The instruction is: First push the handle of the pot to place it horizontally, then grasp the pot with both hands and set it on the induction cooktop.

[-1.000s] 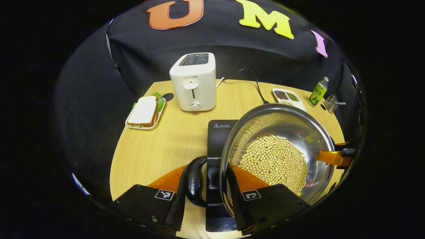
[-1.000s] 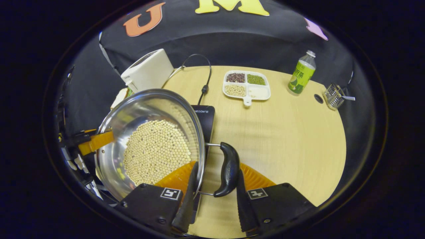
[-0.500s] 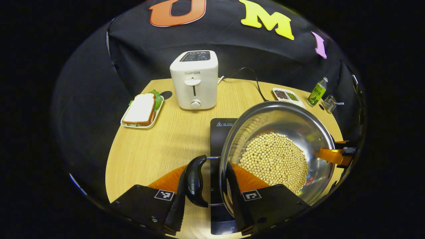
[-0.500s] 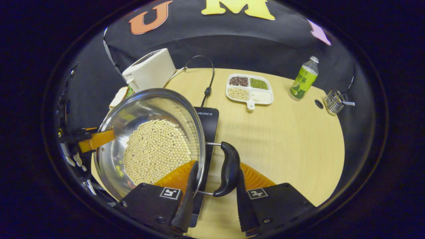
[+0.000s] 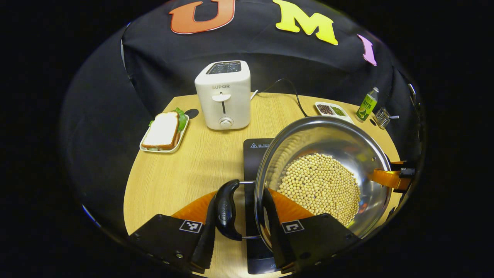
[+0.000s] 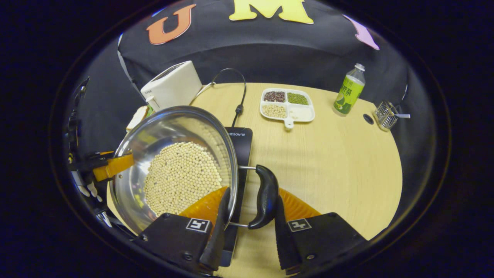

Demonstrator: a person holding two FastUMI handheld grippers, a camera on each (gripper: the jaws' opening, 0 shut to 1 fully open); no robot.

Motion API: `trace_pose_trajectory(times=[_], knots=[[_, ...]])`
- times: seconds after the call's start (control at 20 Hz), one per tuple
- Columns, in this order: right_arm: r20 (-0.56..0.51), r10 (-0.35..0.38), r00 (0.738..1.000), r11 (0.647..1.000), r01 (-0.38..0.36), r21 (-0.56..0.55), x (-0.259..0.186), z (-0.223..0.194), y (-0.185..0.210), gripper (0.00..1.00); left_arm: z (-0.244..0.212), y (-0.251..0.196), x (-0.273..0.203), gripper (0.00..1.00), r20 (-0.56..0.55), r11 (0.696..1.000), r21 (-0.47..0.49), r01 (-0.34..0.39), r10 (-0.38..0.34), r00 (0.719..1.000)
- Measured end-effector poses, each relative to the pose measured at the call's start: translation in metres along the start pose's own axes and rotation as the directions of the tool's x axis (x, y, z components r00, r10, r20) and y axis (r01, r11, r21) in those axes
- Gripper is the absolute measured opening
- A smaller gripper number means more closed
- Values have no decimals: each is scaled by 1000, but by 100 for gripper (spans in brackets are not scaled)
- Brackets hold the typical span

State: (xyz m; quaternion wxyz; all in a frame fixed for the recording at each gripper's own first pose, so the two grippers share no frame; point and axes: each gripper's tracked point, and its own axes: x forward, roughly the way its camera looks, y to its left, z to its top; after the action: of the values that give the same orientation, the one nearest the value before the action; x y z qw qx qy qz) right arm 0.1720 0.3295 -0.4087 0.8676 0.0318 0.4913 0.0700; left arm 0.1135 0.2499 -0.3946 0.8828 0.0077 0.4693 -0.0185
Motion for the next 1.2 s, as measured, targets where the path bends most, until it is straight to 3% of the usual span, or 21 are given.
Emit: trace_pose_trajectory(times=[0.55,0.6,0.65,0.7,0.8,0.9,0.95,1.0,1.1,1.15,1.2], knots=[[4,-7,1000,1000,7,6,0,0,-2,61,1,-1,-2,60,-14,1000,-18,7,-7,1000],[-2,-5,1000,1000,5,14,1,0,-2,61,1,0,-2,51,-11,1000,-14,12,-13,1000],[-12,-2,1000,1000,2,18,1,0,-2,62,0,-1,-3,71,-12,1000,-18,15,-15,1000],[-14,-3,1000,1000,3,18,2,1,-3,61,0,-2,-3,61,-14,1000,-23,20,-20,1000],[-8,-2,1000,1000,2,13,2,3,-4,61,-1,-2,-5,62,-13,999,-31,27,-28,1000],[49,-6,999,1000,6,7,-2,14,-7,70,1,-1,-8,64,-1,1000,-17,19,-19,1000],[85,-7,996,1000,8,-13,-7,21,-7,70,8,1,-12,75,30,1000,1,6,-6,1000],[121,-8,993,999,13,-43,-14,29,-5,70,13,4,-16,69,54,1000,24,-11,10,999],[174,1,985,995,17,-100,-25,39,0,77,24,7,-25,80,93,997,56,-50,45,995],[188,7,982,993,16,-121,-28,42,3,78,28,6,-28,98,114,996,61,-60,52,992],[200,9,980,991,18,-135,-33,43,3,80,31,6,-33,98,127,996,61,-72,64,990]])
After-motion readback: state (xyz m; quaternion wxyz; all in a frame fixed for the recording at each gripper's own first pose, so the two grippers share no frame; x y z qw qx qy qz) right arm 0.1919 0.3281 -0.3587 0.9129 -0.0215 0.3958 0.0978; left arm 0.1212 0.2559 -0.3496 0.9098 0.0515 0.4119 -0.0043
